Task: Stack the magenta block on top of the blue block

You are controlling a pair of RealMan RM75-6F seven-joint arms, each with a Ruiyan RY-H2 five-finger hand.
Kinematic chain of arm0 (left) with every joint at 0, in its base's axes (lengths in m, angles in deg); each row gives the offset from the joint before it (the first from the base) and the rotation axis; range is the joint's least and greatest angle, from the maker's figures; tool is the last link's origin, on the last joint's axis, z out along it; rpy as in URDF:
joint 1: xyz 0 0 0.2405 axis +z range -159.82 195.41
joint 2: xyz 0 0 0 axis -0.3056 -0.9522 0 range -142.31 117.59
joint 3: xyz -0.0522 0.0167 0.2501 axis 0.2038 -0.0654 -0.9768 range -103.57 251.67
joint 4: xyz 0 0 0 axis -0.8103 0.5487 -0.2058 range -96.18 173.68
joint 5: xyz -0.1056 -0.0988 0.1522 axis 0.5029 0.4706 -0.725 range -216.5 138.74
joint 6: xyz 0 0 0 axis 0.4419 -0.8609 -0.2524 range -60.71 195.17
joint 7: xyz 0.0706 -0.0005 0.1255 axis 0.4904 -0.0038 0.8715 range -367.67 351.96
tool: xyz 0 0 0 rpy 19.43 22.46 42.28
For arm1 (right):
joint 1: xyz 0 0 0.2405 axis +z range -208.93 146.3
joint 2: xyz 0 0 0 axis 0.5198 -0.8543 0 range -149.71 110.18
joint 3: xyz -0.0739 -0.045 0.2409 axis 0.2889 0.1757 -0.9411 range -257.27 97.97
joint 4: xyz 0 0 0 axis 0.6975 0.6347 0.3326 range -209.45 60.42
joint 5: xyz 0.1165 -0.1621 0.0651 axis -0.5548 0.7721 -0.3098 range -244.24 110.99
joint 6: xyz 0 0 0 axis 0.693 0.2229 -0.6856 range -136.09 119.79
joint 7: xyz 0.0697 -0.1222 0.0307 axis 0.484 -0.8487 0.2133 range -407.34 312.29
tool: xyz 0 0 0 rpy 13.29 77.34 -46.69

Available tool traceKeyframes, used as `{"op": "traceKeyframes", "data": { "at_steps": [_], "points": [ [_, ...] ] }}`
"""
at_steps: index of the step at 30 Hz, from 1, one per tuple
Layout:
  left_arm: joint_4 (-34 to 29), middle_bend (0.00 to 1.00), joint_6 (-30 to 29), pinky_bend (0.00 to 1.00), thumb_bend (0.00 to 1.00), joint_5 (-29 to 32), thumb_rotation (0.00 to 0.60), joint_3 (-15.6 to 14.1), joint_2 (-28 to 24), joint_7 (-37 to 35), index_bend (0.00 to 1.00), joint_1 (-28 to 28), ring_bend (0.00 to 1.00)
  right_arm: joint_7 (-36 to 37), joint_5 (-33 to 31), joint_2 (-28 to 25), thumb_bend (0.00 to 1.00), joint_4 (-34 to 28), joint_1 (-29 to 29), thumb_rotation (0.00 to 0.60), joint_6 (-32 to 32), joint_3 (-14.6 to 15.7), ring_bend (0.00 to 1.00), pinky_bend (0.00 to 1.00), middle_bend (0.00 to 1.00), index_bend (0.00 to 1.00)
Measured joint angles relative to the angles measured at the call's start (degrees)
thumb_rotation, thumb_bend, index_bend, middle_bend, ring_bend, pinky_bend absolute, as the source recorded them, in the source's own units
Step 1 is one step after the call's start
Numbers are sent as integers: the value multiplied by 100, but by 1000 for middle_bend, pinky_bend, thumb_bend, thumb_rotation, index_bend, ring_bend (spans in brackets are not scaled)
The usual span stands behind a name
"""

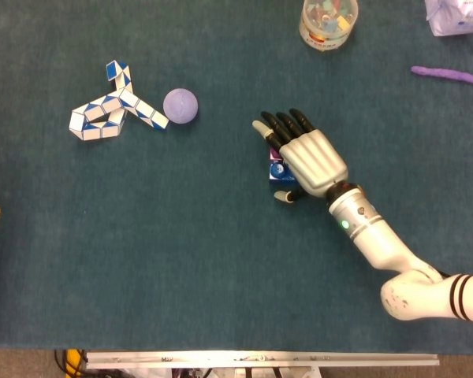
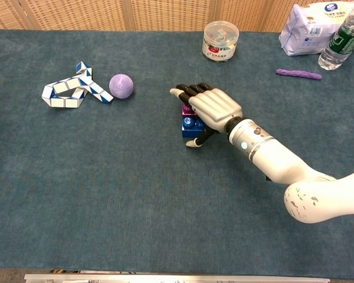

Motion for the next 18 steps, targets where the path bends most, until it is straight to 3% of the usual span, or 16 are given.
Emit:
{"op": "traceKeyframes", "data": {
  "at_steps": [11,18],
  "points": [
    [-14,165,6,162,149,-5,600,-3,-9,23,205,-8,158,273,133,-100,0,-77,-112,469,87,-44,0,0,0,0],
    [-40,165,-4,162,149,25,600,34,-27,56,205,-20,157,169,85,-529,0,-788,-171,471,180,-168,0,0,0,0]
  ]
}}
